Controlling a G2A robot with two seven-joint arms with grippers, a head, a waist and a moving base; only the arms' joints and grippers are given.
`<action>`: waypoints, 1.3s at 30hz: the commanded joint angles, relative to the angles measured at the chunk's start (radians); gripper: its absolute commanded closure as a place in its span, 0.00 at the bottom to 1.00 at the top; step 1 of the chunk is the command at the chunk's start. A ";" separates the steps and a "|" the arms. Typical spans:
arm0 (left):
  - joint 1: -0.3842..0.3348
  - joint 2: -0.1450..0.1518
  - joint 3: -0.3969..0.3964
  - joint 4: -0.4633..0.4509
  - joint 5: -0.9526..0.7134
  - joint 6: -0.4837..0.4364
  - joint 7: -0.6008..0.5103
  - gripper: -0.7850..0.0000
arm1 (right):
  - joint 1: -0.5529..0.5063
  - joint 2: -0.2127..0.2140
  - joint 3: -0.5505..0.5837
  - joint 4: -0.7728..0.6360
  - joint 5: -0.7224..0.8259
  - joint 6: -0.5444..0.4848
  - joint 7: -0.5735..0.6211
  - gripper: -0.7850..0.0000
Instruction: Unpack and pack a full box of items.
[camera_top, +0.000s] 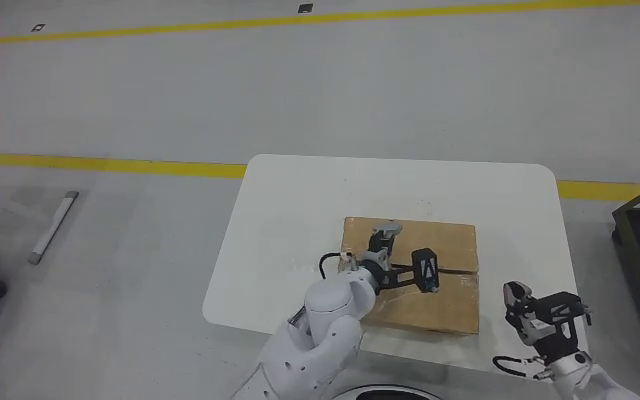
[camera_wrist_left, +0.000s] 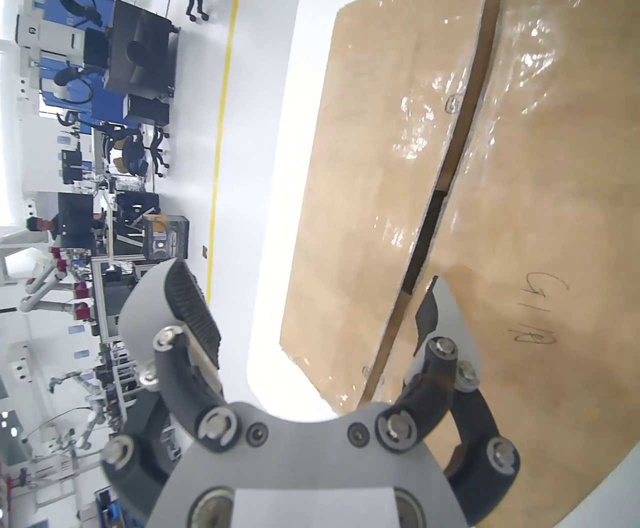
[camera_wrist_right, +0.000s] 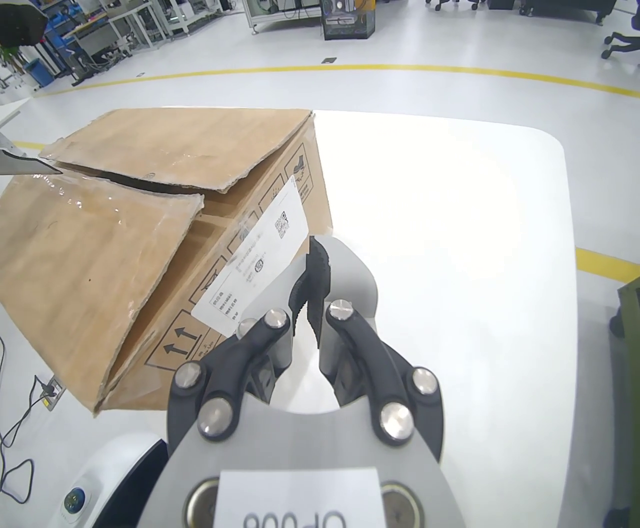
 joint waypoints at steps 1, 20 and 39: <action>-0.005 -0.004 0.010 0.018 0.008 0.004 -0.006 0.00 | -0.003 0.000 0.002 0.001 0.002 0.001 -0.001 1.00; -0.056 -0.036 0.056 0.101 0.121 0.105 -0.004 0.00 | 0.007 -0.006 -0.010 0.000 -0.002 0.002 0.008 1.00; -0.050 -0.045 0.073 0.133 0.247 0.065 0.052 0.92 | 0.028 -0.008 -0.006 0.013 0.001 -0.008 0.019 1.00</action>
